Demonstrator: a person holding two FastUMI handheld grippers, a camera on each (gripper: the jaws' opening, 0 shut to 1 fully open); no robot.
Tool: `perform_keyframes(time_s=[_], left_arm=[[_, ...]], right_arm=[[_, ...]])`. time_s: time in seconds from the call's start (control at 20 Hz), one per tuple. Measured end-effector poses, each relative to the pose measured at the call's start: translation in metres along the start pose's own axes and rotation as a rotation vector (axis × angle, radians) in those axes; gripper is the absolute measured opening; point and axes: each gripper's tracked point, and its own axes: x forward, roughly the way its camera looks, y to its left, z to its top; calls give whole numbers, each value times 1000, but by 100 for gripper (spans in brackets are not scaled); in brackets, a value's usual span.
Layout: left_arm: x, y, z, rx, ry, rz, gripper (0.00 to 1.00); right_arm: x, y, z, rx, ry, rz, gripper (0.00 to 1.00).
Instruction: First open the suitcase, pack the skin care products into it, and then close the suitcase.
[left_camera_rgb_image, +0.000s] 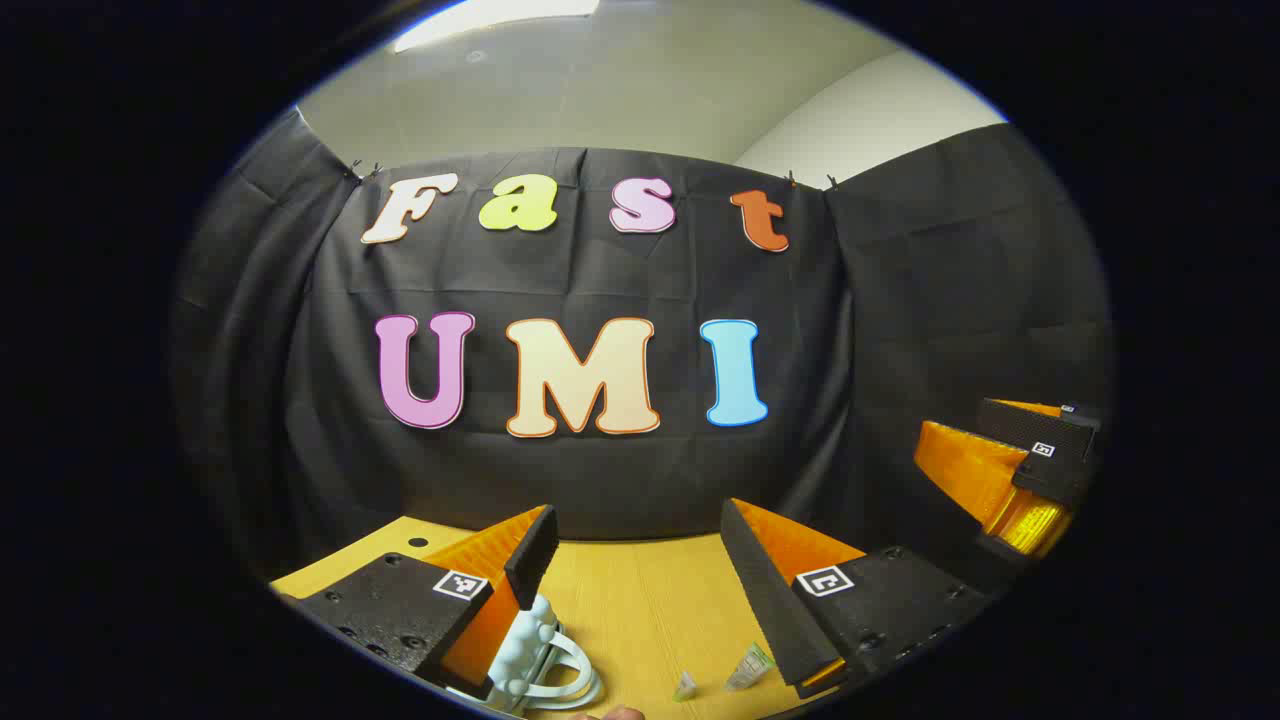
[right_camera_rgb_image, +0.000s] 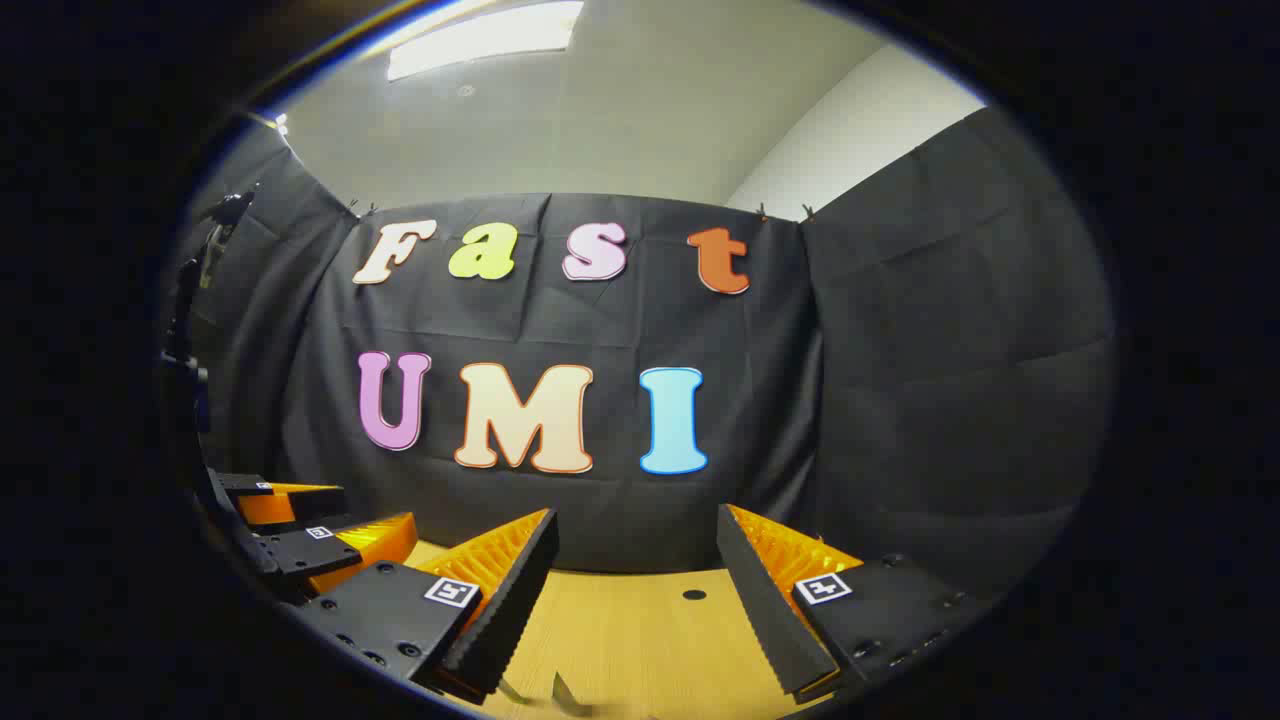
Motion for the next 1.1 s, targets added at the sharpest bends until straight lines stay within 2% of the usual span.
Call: perform_keyframes(time_s=[0.3,0.4,0.65,0.85,1.1], left_arm=[[-4,25,-33,63,72,134,95],[-7,27,-52,68,115,137,95],[-10,42,-130,77,322,71,94],[-10,48,-175,28,446,26,95],[-5,49,-225,33,619,-17,96]], right_arm=[[22,-1,-22,23,13,117,98],[29,-2,-35,16,35,130,98],[41,-12,-46,29,73,61,99],[47,-13,-56,-1,102,6,99],[45,-22,-57,-51,113,-59,99]])
